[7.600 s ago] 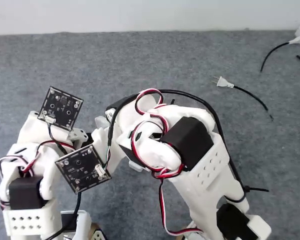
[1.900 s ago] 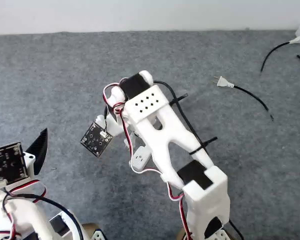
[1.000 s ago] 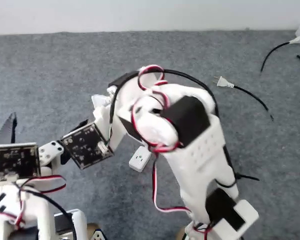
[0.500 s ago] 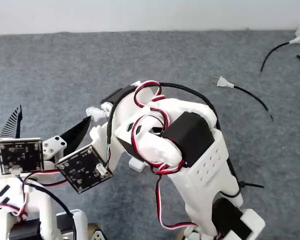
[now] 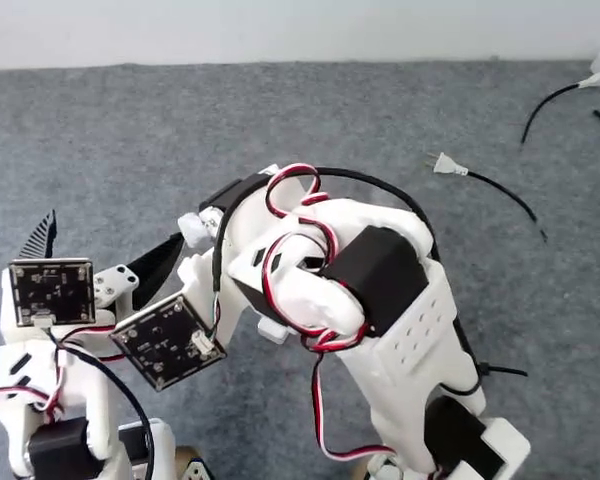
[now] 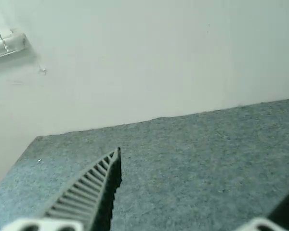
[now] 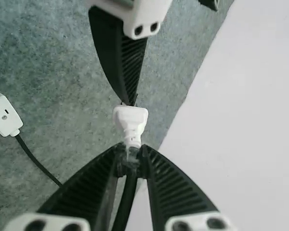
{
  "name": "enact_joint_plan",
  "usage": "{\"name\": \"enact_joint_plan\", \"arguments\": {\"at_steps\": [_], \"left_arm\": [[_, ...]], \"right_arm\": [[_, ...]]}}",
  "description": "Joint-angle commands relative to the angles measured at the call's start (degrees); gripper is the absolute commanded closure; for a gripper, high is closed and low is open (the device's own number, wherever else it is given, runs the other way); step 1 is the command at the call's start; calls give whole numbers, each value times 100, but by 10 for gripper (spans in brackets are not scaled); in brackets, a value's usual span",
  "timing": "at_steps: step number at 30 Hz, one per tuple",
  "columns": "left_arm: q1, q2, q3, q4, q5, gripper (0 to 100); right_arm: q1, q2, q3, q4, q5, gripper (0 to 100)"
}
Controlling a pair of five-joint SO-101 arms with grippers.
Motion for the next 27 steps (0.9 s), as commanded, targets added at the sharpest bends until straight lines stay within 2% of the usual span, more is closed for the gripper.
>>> {"name": "enact_joint_plan", "arguments": {"at_steps": [1, 7, 22, 27], "left_arm": [[202, -35, 22, -220, 62, 504], [607, -35, 198, -229, 158, 504], [747, -35, 470, -571, 229, 504], [738, -53, 409, -369, 158, 504]], "right_arm": [[-75, -242, -35, 242, -70, 988], [-75, -242, -35, 242, -70, 988], [-75, -207, -35, 242, -237, 988], [-75, -189, -35, 242, -237, 988]]}}
